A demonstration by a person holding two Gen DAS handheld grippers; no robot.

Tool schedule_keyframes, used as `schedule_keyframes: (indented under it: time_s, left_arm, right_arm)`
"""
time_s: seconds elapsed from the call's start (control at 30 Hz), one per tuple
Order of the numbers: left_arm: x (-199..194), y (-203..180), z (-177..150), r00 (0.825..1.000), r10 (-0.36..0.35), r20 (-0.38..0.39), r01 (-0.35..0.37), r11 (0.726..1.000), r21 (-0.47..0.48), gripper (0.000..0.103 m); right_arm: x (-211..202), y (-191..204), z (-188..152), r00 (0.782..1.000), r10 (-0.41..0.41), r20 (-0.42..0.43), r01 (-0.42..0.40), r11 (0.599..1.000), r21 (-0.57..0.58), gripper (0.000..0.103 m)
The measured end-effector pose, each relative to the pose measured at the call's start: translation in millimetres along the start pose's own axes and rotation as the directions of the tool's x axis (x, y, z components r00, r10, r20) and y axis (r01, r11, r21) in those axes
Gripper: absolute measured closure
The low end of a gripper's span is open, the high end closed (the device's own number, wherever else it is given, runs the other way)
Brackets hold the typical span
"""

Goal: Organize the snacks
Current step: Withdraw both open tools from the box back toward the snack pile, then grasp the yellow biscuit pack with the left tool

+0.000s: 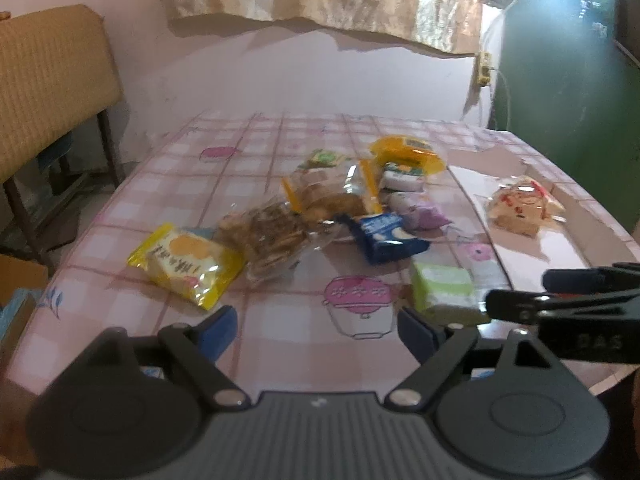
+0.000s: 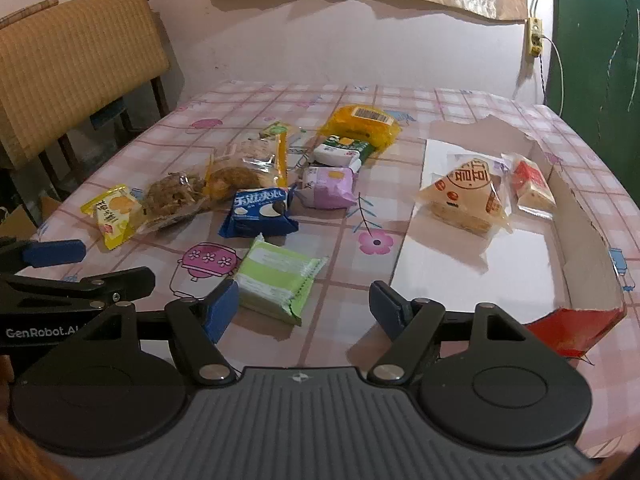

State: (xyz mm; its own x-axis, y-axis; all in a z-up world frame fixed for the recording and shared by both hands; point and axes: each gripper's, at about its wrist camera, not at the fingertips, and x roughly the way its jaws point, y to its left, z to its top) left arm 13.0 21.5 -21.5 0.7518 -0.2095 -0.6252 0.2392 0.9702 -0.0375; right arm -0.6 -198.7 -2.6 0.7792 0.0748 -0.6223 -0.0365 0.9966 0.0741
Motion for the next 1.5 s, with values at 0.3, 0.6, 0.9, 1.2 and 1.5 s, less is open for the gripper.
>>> schedule_keyframes:
  time_s: [0.3,0.6,0.9,1.2,1.5]
  left_arm:
    - [19.5,52.2,10.9,0.985,0.172,0.0,-0.17,0.97,-0.171,0.003]
    - [61.7,104.1,26.6,0.976,0.199,-0.087,-0.216,0.933,-0.288,0.001]
    - [94.6,80.5,34.6,0.979,0.188,-0.074,-0.197,0.97,-0.142,0.003]
    - [94.3,76.2,40.9,0.99,0.138,-0.023,-0.139,0.981,-0.133,0.047]
    - [77.9,87.2,40.7,0.994,0.101,0.032,-0.091,0.971,-0.221,0.073]
  right_arm:
    - [9.4,4.0,-1.9,1.0,0.025,-0.011,-0.025,1.0,-0.002,0.007]
    - [15.3,5.7,0.0,0.999,0.034,-0.021,-0.034,0.999,-0.011,0.006]
    - [23.6,10.1,2.4,0.999,0.04,-0.027,-0.04,0.999,-0.017,0.006]
    - [28.2,6.0,2.1,0.999,0.032,-0.04,-0.032,0.999,-0.009,0.006]
    - [31.1,7.1,3.3,0.998,0.034,-0.048,-0.035,0.999,-0.015,0.006]
